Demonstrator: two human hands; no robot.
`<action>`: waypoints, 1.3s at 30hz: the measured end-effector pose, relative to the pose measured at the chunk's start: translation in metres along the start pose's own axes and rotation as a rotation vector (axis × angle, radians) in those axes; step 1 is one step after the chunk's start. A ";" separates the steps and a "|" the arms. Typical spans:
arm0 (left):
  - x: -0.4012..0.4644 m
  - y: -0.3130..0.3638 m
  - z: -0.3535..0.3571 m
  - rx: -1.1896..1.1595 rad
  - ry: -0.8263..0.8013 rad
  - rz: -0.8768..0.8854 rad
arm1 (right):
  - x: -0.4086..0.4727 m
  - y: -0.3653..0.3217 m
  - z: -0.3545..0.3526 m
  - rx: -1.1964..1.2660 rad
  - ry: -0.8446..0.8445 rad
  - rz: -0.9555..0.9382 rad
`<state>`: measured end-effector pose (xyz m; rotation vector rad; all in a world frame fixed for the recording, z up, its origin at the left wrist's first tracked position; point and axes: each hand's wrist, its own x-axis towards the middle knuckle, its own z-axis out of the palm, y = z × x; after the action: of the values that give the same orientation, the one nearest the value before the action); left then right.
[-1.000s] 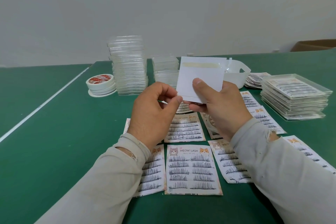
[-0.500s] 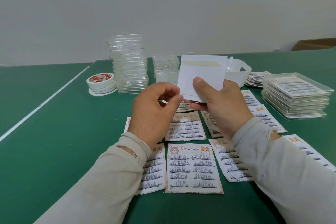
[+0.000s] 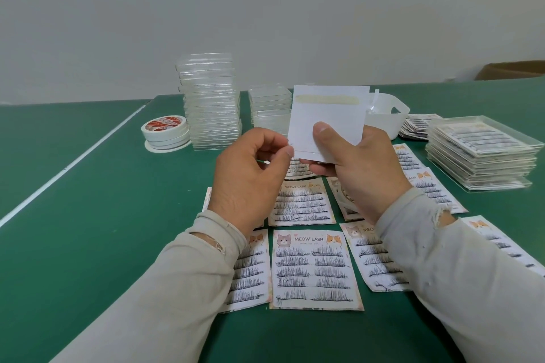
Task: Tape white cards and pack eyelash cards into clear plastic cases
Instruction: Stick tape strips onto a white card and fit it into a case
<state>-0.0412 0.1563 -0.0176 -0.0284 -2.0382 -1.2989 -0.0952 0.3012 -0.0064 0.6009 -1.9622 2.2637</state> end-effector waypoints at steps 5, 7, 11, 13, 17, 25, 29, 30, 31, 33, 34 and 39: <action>0.000 -0.001 -0.002 0.070 -0.012 0.020 | 0.000 0.001 0.001 -0.043 -0.022 -0.024; 0.000 -0.002 -0.002 0.118 -0.029 0.030 | 0.000 0.002 0.003 -0.059 -0.031 -0.035; 0.001 -0.004 -0.002 0.231 -0.066 0.053 | 0.001 0.003 0.004 -0.079 -0.027 -0.043; 0.001 -0.005 -0.002 0.276 -0.074 0.069 | 0.001 0.004 0.004 -0.077 -0.024 -0.040; 0.001 -0.007 -0.001 0.365 -0.106 0.093 | 0.001 0.006 0.003 -0.073 -0.019 -0.027; -0.001 -0.002 0.001 -0.015 -0.283 -0.114 | 0.007 0.003 -0.006 -0.238 -0.039 -0.024; 0.001 0.001 0.000 -0.158 -0.316 -0.210 | 0.005 0.005 -0.007 -0.339 -0.172 0.062; 0.001 0.001 -0.001 -0.161 -0.301 -0.220 | 0.005 0.004 -0.006 -0.297 -0.193 0.111; 0.002 0.001 -0.001 -0.160 -0.279 -0.231 | 0.005 0.001 -0.005 -0.235 -0.207 0.184; 0.003 0.001 -0.001 -0.146 -0.220 -0.255 | 0.005 -0.003 -0.004 -0.191 -0.166 0.318; 0.004 0.000 -0.001 -0.125 -0.191 -0.262 | 0.006 -0.002 -0.005 -0.242 -0.107 0.310; 0.005 -0.004 -0.001 0.008 -0.060 -0.200 | 0.008 0.000 -0.014 -0.608 0.163 -0.203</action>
<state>-0.0459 0.1517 -0.0176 0.1454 -2.1410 -1.4264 -0.1058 0.3128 -0.0055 0.4900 -2.2202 1.4348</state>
